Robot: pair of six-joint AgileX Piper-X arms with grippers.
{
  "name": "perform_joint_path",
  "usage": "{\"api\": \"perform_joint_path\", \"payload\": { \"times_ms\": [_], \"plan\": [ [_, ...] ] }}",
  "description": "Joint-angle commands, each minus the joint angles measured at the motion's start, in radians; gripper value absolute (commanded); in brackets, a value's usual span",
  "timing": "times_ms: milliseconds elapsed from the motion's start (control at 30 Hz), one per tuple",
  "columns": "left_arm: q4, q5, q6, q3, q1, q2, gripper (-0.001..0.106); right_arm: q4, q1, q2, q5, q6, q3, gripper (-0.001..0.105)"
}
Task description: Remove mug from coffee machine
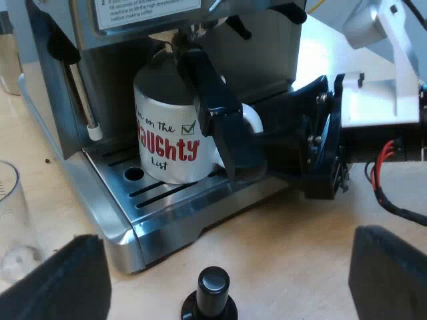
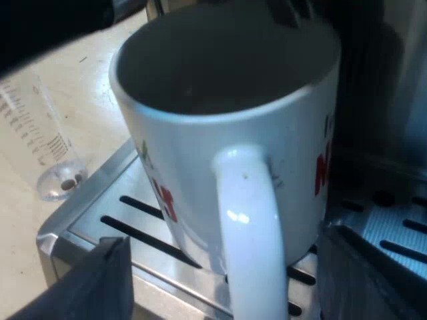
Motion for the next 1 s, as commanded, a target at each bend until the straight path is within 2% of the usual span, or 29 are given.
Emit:
{"api": "perform_joint_path", "payload": {
  "times_ms": [33, 100, 167, 233, 467, 533, 600, 667, 733, 767, 1000],
  "plan": [
    [-0.02, -0.006, -0.004, -0.004, -0.003, 0.0, 0.079, -0.007, 0.0, 0.0, 0.002, -0.012, -0.008, 0.06],
    [-0.02, -0.006, -0.004, -0.004, -0.003, 0.0, 0.079, -0.007, 0.0, 0.0, 0.005, -0.015, -0.008, 0.056],
    [-0.02, -0.006, -0.004, -0.004, -0.003, 0.0, 0.079, -0.007, 0.0, 0.0, 0.021, -0.027, -0.008, 0.039],
    [-0.02, -0.006, -0.004, -0.004, -0.003, 0.0, 0.079, -0.007, 0.0, 0.0, 0.021, -0.027, -0.008, 0.03],
    [-0.02, 0.003, -0.004, -0.004, -0.003, 0.0, 0.079, -0.007, 0.0, 0.0, 0.021, -0.027, -0.008, 0.024],
    [-0.02, 0.003, -0.004, -0.004, -0.003, 0.0, 0.079, -0.007, 0.0, 0.0, 0.021, -0.027, -0.008, 0.018],
    [-0.02, 0.003, -0.004, -0.004, -0.003, 0.0, 0.079, -0.007, 0.0, 0.0, 0.021, -0.028, -0.008, 0.005],
    [-0.02, 0.003, -0.004, -0.004, -0.003, 0.0, 0.079, -0.007, 0.0, 0.0, 0.021, -0.029, -0.008, 0.0],
    [-0.02, 0.003, -0.004, -0.004, -0.003, 0.0, 0.079, -0.007, 0.0, 0.0, 0.021, -0.033, -0.008, 0.0],
    [-0.02, 0.003, -0.004, -0.004, -0.003, 0.0, 0.079, -0.007, 0.0, 0.0, 0.021, -0.072, -0.008, 0.0],
    [-0.02, 0.003, -0.004, -0.004, -0.003, 0.0, 0.079, 0.027, 0.002, -0.029, 0.021, -0.08, -0.008, 0.0]
  ]
}}
